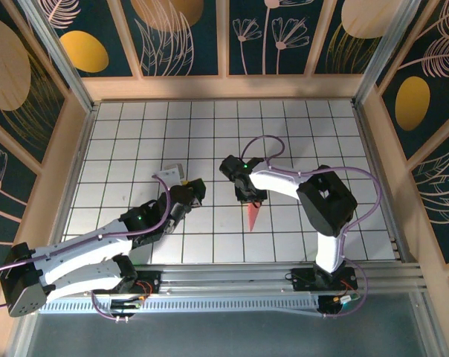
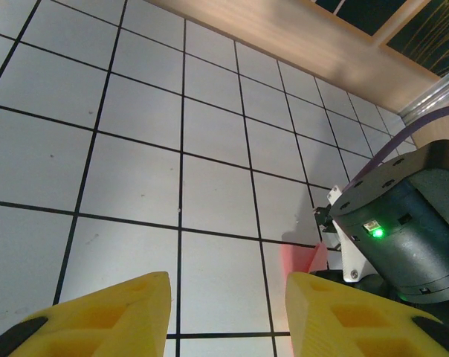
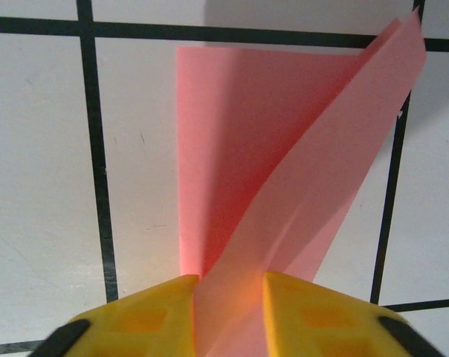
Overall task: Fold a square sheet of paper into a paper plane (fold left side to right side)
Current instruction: Turn over the paper plane at the center of the table.
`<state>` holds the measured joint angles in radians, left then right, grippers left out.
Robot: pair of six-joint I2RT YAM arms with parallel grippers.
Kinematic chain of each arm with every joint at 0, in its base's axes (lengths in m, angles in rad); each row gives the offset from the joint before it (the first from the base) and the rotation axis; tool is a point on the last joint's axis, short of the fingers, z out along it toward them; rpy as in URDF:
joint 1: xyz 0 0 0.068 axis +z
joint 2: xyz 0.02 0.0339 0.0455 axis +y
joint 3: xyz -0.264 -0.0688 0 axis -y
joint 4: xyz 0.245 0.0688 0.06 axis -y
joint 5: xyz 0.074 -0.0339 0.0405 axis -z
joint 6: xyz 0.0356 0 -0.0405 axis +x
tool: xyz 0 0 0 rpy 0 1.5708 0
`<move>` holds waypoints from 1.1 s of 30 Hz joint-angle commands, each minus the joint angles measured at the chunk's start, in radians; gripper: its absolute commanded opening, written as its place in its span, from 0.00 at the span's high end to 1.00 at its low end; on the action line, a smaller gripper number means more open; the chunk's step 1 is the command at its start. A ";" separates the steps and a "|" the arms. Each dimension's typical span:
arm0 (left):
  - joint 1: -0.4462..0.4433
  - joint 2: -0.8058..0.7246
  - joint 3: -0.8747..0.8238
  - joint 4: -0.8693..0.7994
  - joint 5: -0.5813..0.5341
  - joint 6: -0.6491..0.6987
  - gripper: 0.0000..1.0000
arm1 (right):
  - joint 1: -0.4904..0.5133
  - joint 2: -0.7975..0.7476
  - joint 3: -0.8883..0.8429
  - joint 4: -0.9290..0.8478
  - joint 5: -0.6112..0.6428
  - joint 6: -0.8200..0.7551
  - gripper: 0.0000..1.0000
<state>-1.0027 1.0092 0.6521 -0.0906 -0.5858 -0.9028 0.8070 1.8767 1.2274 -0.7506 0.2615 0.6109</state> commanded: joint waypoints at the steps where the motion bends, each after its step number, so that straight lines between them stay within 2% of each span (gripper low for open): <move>1: -0.002 -0.014 -0.004 -0.026 -0.025 -0.013 0.56 | 0.007 -0.026 -0.018 -0.030 0.033 0.019 0.77; 15: -0.002 -0.022 0.007 -0.038 -0.045 -0.012 0.55 | 0.017 -0.093 -0.007 -0.068 0.060 0.030 1.00; 20: -0.001 -0.014 0.025 -0.050 -0.051 -0.023 0.51 | 0.017 -0.150 0.012 -0.071 0.074 0.022 1.00; 24: 0.001 -0.009 0.034 -0.051 -0.048 -0.041 0.44 | 0.008 -0.220 0.014 -0.033 0.067 -0.006 1.00; 29: 0.009 -0.006 0.022 -0.018 -0.019 -0.071 0.37 | -0.044 -0.341 -0.028 0.075 -0.009 -0.053 1.00; 33: 0.040 0.004 -0.002 0.056 0.087 -0.093 0.33 | -0.134 -0.484 -0.131 0.239 -0.175 -0.088 1.00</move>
<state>-0.9871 1.0050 0.6544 -0.1028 -0.5713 -0.9665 0.7261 1.4757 1.1610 -0.6342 0.1978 0.5575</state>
